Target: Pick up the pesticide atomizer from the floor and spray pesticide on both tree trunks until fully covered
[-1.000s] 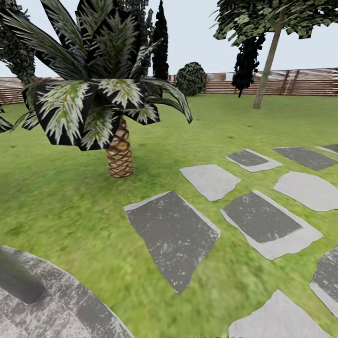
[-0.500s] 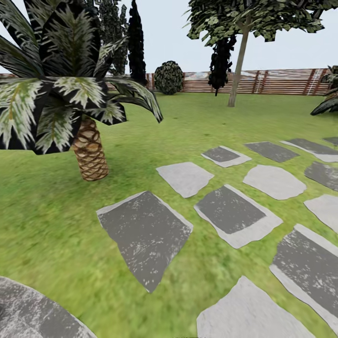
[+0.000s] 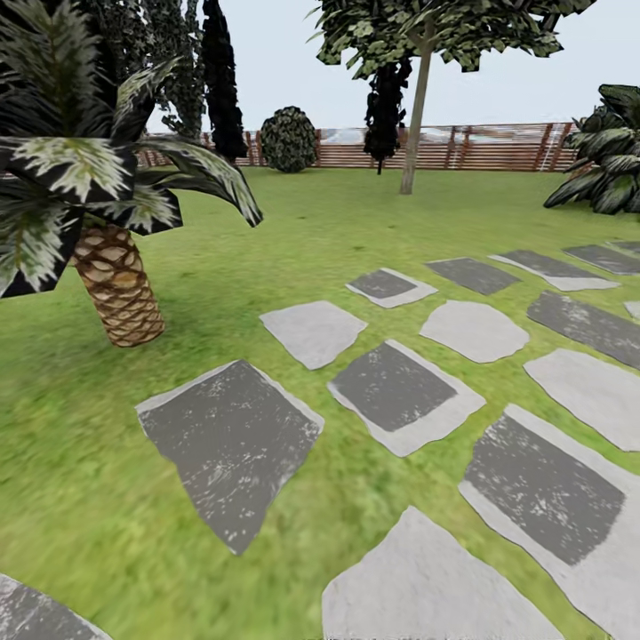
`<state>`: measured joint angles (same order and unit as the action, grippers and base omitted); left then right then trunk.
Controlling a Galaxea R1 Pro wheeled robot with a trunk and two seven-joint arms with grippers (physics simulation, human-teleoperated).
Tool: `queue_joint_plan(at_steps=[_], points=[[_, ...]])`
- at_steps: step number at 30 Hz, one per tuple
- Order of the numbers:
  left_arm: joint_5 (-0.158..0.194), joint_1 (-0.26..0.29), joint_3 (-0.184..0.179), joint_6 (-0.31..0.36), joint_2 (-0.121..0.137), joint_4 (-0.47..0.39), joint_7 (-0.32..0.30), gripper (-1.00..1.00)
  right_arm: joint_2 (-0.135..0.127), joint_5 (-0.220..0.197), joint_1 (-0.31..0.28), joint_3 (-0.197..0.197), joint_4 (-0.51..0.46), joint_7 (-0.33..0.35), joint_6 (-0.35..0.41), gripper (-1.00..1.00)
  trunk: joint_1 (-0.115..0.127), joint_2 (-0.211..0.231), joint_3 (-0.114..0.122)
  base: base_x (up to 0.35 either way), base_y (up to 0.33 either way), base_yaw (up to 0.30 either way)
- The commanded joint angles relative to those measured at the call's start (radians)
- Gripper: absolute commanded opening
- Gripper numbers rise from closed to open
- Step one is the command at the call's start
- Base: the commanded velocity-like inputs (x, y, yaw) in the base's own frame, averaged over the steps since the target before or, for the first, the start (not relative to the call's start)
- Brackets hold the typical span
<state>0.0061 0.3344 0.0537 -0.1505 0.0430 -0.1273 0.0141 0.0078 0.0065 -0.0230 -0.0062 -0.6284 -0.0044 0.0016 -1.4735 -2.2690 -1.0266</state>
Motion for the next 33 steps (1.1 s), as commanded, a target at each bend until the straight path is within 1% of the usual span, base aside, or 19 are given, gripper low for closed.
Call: queue_joint_plan(at_steps=[1, 10, 33], points=[[0.0, 0.0, 0.0, 0.0, 0.0, 0.0, 0.0, 1.0, 0.0, 0.001, 0.0, 0.0, -0.001, 0.0, 0.0, 1.0, 0.0, 0.0, -0.001, 0.0, -0.264, -0.083], [0.0, 0.0, 0.0, -0.001, 0.0, 0.001, 0.0, 1.0, -0.002, 0.0, 0.0, 0.001, 0.002, 0.002, -0.003, 1.0, 0.0, 0.0, -0.002, 0.023, -0.259, -0.014], [-0.001, 0.0, 0.0, 0.0, 0.003, 0.002, 0.0, 1.0, -0.003, -0.005, 0.0, -0.001, 0.004, 0.0, -0.005, 1.0, 0.0, 0.0, -0.002, 0.094, -0.267, -0.263]])
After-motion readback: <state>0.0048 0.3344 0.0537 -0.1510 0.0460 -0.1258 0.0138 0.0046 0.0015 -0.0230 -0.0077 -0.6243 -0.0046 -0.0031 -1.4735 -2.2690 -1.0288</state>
